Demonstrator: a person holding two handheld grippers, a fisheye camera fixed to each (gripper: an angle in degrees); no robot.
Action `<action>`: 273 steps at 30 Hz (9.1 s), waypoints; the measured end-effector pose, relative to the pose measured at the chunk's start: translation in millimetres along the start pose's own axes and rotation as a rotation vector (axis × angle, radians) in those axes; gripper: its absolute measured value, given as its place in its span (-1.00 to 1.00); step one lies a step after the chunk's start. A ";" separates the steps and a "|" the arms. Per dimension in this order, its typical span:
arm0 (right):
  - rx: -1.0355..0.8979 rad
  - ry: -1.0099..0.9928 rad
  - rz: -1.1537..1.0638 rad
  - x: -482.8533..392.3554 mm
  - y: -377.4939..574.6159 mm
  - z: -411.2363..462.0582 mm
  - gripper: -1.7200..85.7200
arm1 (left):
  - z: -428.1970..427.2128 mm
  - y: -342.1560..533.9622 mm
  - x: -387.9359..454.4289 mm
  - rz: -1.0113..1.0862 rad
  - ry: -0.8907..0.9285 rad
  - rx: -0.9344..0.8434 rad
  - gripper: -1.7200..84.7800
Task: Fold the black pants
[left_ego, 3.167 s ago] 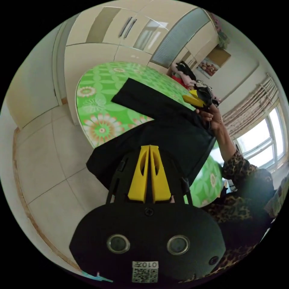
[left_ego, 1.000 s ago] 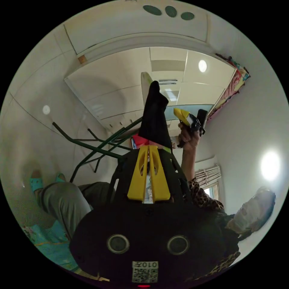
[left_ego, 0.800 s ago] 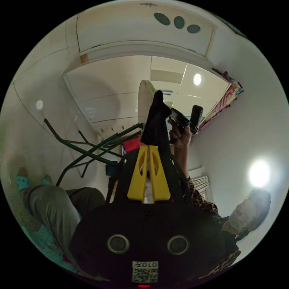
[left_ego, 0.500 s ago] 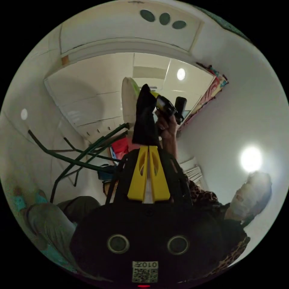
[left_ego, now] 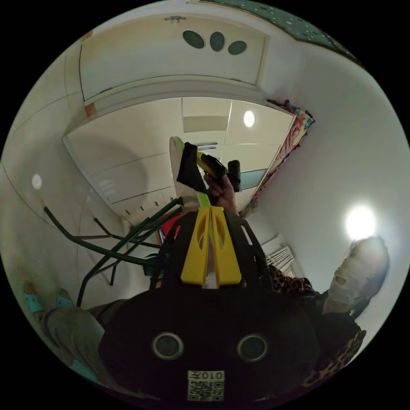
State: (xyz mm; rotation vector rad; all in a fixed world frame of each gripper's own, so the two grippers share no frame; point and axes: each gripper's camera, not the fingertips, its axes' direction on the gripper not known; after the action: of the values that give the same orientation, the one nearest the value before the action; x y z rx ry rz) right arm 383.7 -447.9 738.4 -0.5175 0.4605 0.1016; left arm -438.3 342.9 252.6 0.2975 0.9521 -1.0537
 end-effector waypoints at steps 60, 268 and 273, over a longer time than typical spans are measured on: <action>0.414 -1.007 -0.394 24.1 584.4 -259.9 -0.91 | 537.9 1.5 53.1 0.351 -0.263 -0.985 -0.96; 0.886 -0.035 1.810 -376.7 413.0 116.5 -0.91 | 741.7 -424.9 -322.8 -0.221 -0.219 -2.024 -0.96; 0.933 -0.039 1.799 -373.9 401.8 121.4 -0.91 | 757.6 -371.9 -231.9 0.150 0.005 -2.196 -0.96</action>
State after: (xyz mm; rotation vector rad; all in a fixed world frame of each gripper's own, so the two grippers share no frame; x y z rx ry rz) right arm 14.5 -31.4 817.4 0.9501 0.7408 1.5306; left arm -392.6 -174.8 956.8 -1.4006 1.5050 0.5219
